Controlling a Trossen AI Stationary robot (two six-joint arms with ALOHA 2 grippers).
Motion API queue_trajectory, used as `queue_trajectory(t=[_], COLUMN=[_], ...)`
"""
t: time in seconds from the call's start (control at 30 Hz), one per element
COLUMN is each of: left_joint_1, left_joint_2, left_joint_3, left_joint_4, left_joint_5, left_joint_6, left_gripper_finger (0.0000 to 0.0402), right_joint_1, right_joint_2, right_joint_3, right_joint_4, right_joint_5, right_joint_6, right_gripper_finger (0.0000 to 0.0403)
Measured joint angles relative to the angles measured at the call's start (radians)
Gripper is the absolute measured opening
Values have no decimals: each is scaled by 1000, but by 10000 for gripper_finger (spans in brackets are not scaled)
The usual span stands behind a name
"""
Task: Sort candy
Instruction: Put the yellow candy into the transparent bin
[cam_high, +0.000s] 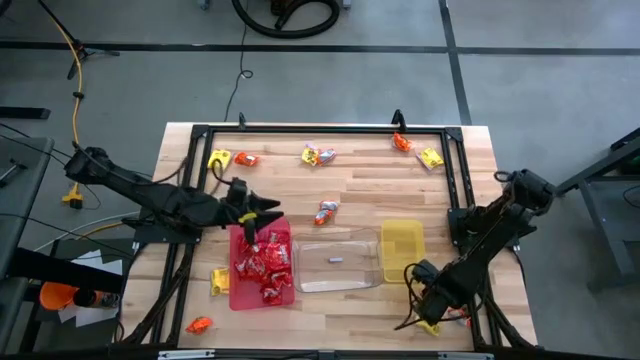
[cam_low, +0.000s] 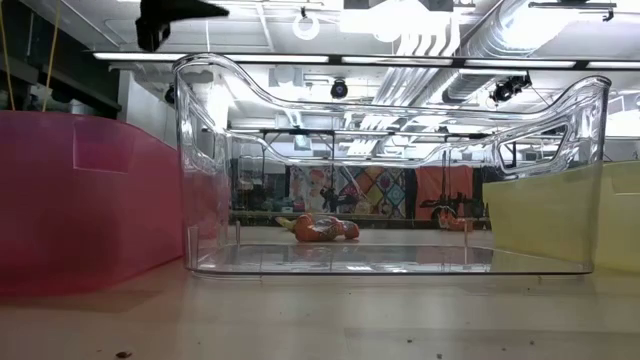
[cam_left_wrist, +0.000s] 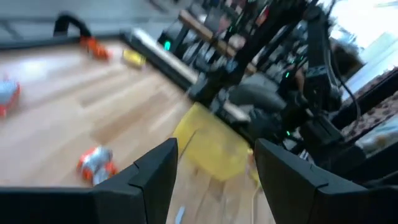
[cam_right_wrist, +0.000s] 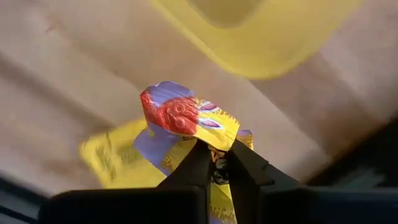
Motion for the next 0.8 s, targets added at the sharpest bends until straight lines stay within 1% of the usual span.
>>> queue_trajectory(t=[0.07, 0.13, 0.2, 0.27, 0.33, 0.43, 0.47, 0.53, 0.63, 0.73, 0.8], left_joint_1=[0, 0, 0, 0, 0, 0, 0, 0, 0, 0, 0], left_joint_2=[-34, -65, -91, -110, -121, -125, -125, -121, -110, -103, -102], left_joint_3=[0, 0, 0, 0, 0, 0, 0, 0, 0, 0, 0], left_joint_4=[-1, 1, 0, -1, 0, -1, -2, -1, -1, 0, -3], left_joint_5=[-28, -60, -97, -137, -173, -199, -199, -199, -199, -199, -199], left_joint_6=[31, 64, 99, 129, 143, 149, 149, 133, 111, 107, 106], left_gripper_finger=[202, 202, 202, 202, 202, 202, 202, 202, 202, 202, 202], right_joint_1=[0, -1, -9, -25, -51, -104, -125, -176, -262, -354, -411], right_joint_2=[-18, -42, -67, -93, -116, -142, -144, -145, -135, -120, -103], right_joint_3=[72, 152, 221, 274, 314, 329, 324, 306, 265, 218, 200], right_joint_4=[-95, -161, -201, -213, -184, -104, -56, 41, 218, 403, 501], right_joint_5=[6, 35, 97, 194, 312, 496, 543, 596, 581, 505, 441], right_joint_6=[-88, -181, -280, -355, -422, -542, -594, -706, -901, -1074, -1154], right_gripper_finger=[32, 25, 10, 7, 14, 19, 19, 17, 17, 17, 17])
